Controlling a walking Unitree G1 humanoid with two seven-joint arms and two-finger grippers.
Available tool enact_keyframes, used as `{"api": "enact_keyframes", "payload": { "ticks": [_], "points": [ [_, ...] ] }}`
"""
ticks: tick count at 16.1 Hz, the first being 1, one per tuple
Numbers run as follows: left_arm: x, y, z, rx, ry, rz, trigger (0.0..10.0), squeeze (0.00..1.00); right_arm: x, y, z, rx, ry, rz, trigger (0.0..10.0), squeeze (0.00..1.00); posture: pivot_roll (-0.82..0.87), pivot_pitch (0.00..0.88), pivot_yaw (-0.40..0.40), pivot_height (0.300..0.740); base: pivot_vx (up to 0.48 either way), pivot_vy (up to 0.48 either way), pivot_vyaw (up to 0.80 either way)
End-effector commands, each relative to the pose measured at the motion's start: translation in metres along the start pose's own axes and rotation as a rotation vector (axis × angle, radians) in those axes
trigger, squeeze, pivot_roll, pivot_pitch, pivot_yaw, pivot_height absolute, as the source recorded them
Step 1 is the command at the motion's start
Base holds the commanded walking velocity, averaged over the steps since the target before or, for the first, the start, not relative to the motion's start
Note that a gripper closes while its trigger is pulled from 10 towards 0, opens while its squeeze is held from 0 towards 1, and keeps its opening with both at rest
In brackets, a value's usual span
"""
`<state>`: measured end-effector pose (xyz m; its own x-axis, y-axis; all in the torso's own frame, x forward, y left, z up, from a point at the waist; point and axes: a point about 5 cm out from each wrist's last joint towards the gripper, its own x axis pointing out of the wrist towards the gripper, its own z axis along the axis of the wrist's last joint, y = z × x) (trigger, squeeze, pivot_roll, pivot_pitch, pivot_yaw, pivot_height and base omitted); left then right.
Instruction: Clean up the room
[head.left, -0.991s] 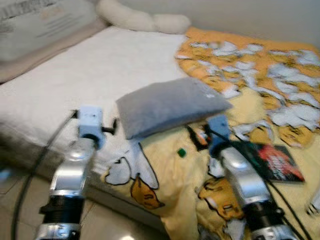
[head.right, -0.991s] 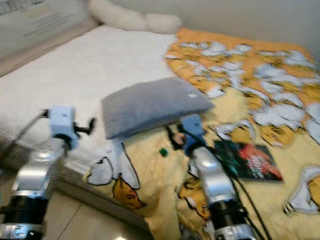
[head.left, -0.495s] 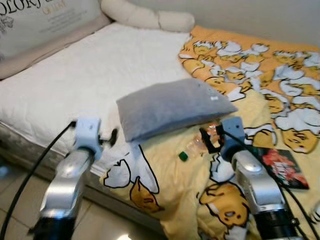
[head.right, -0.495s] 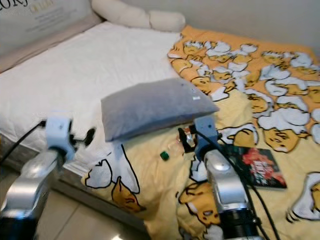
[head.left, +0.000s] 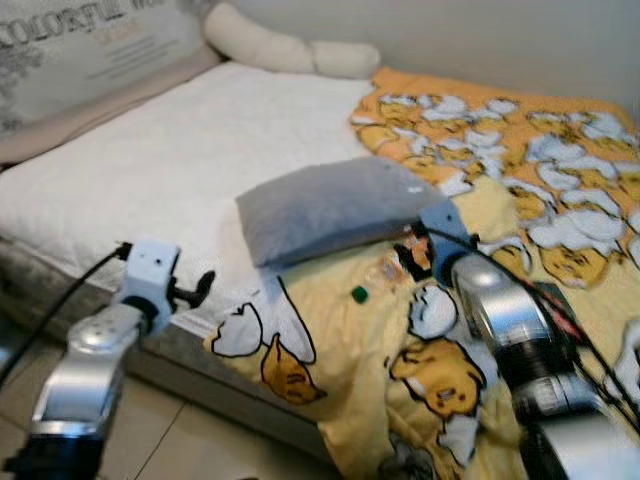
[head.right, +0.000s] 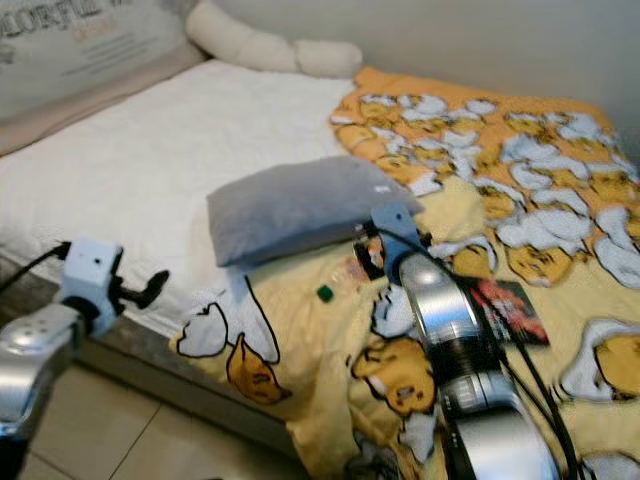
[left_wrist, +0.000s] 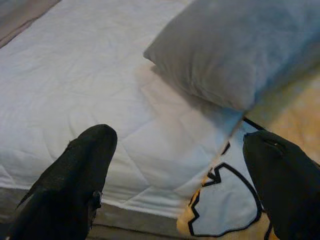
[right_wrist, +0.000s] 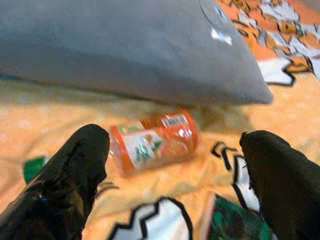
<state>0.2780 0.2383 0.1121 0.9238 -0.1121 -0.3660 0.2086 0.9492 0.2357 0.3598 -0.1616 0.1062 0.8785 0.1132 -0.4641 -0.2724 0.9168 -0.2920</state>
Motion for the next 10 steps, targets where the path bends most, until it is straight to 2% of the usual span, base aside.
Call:
{"api": "enact_keyframes", "payload": {
  "ticks": [1,3,5,6,8,10],
  "points": [
    [-0.002,-0.002,0.0,0.003,-0.004,-0.013,10.0,0.0,0.003,0.0,0.01,0.014,-0.025,-0.003,10.0,1.0,0.05,0.0,-0.012,0.74,0.0,0.0,0.0],
    [-0.003,-0.006,0.005,-0.021,-0.054,0.035,10.0,0.0,0.003,0.004,0.018,0.065,-0.093,0.01,10.0,1.0,0.08,0.0,-0.037,0.74,0.0,0.0,0.0],
    [-0.001,-0.024,0.013,-0.053,-0.119,0.087,10.0,0.0,-0.014,0.014,0.01,0.259,-0.23,0.047,10.0,1.0,0.08,0.0,-0.046,0.74,0.0,0.0,0.0],
    [0.0,-0.029,0.015,-0.058,-0.128,0.088,10.0,0.0,-0.02,0.017,0.003,0.279,-0.243,0.045,10.0,1.0,0.07,0.0,-0.046,0.74,0.0,0.0,0.0],
    [0.005,-0.04,0.02,-0.076,-0.147,0.085,10.0,0.0,-0.035,0.025,-0.028,0.343,-0.202,-0.006,10.0,1.0,0.06,0.0,-0.035,0.74,0.0,0.0,0.0],
    [0.007,-0.043,0.024,-0.068,-0.157,0.074,10.0,0.0,-0.046,0.027,-0.046,0.372,-0.179,-0.063,10.0,1.0,0.04,0.0,-0.015,0.74,0.0,0.154,-0.73]
  ]
}}
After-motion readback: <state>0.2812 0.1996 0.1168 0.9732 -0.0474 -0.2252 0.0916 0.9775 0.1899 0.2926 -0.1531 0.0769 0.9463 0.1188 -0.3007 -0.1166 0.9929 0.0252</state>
